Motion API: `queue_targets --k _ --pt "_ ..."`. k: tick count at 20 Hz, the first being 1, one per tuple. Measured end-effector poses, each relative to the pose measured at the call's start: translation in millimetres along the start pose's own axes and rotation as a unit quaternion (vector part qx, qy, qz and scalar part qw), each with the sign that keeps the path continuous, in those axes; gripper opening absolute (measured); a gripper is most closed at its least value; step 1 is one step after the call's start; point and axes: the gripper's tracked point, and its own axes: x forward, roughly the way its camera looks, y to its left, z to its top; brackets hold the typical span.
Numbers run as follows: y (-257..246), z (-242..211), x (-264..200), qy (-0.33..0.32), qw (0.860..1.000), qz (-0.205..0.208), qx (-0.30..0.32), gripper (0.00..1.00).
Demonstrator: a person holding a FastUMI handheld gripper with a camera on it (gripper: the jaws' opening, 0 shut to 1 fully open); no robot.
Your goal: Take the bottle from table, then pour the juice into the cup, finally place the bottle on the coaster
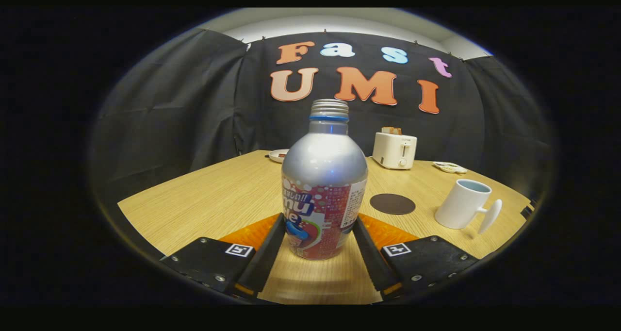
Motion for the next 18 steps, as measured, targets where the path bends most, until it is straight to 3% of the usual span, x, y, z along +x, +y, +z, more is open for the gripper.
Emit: queue_targets --k 9,18 --pt "-10 44 -10 -0.056 0.995 0.014 0.076 0.77" --pt "-36 74 -1 -0.067 0.976 0.028 0.206 0.77"
